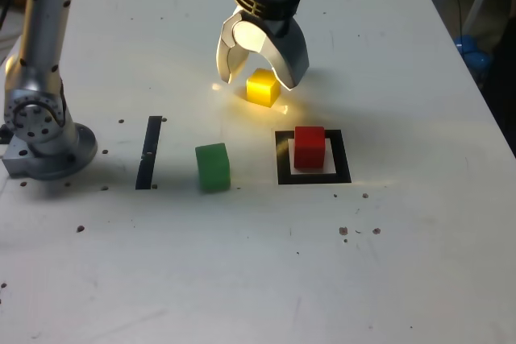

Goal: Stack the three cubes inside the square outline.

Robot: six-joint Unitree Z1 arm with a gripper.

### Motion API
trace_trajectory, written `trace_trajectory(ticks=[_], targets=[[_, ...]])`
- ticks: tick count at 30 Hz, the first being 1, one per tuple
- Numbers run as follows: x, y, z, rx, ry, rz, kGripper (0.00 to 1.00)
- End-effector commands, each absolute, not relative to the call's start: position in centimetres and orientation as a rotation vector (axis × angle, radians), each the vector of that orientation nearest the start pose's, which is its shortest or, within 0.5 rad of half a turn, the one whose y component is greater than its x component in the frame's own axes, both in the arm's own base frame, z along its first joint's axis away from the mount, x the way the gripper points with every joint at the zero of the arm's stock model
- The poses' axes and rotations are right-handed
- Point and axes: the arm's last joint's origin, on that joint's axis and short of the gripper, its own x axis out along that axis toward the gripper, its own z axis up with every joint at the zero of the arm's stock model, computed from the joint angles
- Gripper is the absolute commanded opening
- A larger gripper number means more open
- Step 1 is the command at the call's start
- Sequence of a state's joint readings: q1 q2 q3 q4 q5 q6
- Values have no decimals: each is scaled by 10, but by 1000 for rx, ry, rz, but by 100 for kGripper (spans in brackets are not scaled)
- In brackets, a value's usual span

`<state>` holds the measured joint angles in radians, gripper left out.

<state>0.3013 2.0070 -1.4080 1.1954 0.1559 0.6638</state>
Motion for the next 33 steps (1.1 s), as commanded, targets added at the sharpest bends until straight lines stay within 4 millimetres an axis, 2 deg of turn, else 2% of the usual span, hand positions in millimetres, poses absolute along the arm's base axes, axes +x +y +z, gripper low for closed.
trace_trajectory(ticks=[1,14,21,24,33], targets=[[319,109,225,334,1832,-280,89],[325,111,213,294,1831,-298,58],[326,112,212,303,1821,-287,35],[326,112,211,306,1820,-286,32],[326,112,211,302,1818,-288,31]])
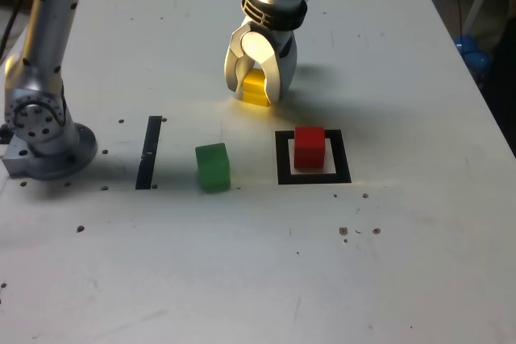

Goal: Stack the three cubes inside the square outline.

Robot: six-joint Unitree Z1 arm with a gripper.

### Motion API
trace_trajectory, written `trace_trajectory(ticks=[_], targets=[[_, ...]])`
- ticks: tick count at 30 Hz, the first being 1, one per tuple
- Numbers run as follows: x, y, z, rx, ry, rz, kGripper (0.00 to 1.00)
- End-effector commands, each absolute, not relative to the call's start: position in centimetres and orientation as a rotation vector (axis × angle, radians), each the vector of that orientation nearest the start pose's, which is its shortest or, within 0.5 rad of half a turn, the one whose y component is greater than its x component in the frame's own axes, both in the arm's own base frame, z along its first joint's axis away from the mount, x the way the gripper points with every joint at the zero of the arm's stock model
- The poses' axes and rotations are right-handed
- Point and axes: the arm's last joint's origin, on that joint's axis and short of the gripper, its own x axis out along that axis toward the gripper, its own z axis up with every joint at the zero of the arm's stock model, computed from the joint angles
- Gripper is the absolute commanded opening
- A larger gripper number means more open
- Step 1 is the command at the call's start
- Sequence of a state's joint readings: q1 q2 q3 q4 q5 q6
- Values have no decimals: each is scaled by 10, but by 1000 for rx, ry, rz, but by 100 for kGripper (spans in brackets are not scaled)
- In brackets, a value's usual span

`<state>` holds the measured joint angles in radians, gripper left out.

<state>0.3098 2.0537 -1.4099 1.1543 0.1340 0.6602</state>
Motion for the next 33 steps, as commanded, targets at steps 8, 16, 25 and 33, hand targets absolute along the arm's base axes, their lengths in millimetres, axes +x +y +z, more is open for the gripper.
trace_trajectory(ticks=[8,16,25,33], targets=[[331,109,222,304,1802,-263,31],[340,95,256,269,1789,-209,31],[354,59,286,199,1793,-162,31],[367,27,288,159,1796,-159,31]])
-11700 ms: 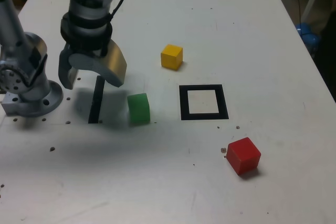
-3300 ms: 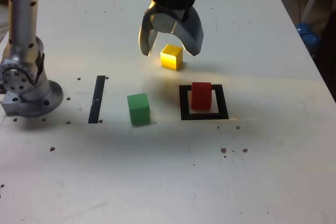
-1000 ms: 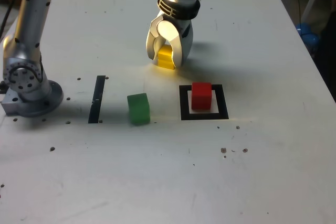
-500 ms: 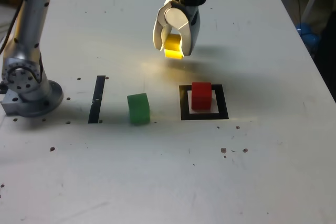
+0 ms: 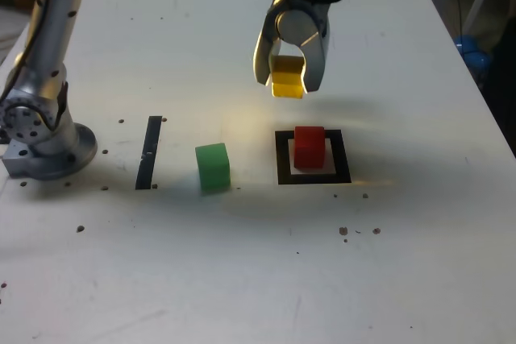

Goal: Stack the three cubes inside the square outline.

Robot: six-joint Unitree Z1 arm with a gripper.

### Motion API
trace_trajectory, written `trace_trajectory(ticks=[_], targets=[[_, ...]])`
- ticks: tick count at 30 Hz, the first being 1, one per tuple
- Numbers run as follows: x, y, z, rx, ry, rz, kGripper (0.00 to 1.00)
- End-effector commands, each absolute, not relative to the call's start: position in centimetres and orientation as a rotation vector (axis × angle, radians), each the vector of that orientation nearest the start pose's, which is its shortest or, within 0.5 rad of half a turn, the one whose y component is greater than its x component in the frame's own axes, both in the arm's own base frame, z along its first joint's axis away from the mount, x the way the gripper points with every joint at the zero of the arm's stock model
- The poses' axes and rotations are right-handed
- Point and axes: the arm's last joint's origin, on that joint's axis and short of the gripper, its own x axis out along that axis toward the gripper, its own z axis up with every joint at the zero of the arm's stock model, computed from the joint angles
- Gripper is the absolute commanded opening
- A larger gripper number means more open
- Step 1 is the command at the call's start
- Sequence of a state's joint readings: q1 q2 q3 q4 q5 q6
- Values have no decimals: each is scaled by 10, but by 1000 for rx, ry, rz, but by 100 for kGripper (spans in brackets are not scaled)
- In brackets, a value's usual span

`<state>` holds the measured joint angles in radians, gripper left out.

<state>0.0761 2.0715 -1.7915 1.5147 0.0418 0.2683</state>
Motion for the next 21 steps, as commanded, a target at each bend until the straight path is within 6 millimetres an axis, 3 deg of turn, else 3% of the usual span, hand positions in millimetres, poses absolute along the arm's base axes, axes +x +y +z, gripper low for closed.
trace_trajectory(ticks=[1,11,21], targets=[[369,23,288,156,1795,-159,31],[385,-10,285,151,1784,-152,30],[390,-24,274,153,1808,-160,30]])
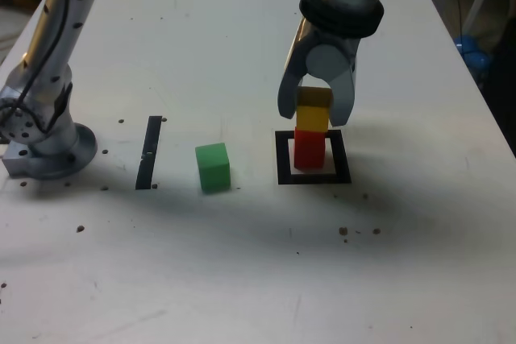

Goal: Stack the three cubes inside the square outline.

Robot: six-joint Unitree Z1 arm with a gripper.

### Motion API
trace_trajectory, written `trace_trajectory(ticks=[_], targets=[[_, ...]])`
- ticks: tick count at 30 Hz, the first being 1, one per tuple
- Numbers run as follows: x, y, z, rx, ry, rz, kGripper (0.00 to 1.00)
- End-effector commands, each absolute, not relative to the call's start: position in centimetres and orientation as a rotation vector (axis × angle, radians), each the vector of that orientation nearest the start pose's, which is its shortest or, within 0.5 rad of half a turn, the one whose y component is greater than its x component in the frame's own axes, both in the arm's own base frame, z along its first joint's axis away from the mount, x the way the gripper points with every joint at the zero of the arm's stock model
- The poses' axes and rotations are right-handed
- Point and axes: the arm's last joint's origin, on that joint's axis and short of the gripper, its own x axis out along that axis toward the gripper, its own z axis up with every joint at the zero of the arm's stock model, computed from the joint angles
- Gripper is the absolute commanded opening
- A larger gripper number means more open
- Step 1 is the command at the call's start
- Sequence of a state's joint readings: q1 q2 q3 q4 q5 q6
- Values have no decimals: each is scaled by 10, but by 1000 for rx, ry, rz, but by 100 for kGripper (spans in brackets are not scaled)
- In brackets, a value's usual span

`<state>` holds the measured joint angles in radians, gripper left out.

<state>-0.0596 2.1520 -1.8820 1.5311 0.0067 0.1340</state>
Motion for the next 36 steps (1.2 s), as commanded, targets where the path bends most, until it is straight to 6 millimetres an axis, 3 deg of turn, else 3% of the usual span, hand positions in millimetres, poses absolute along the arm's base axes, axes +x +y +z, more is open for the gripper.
trace_trajectory(ticks=[1,9,11,15,17,28,36], targets=[[390,-24,272,152,1811,-161,30],[390,-25,266,145,1828,-166,32],[390,-25,266,147,1829,-168,44],[389,-25,264,149,1836,-173,84],[388,-25,264,149,1838,-175,97],[381,-24,271,151,1828,-170,99],[346,-20,298,149,1801,-110,100]])
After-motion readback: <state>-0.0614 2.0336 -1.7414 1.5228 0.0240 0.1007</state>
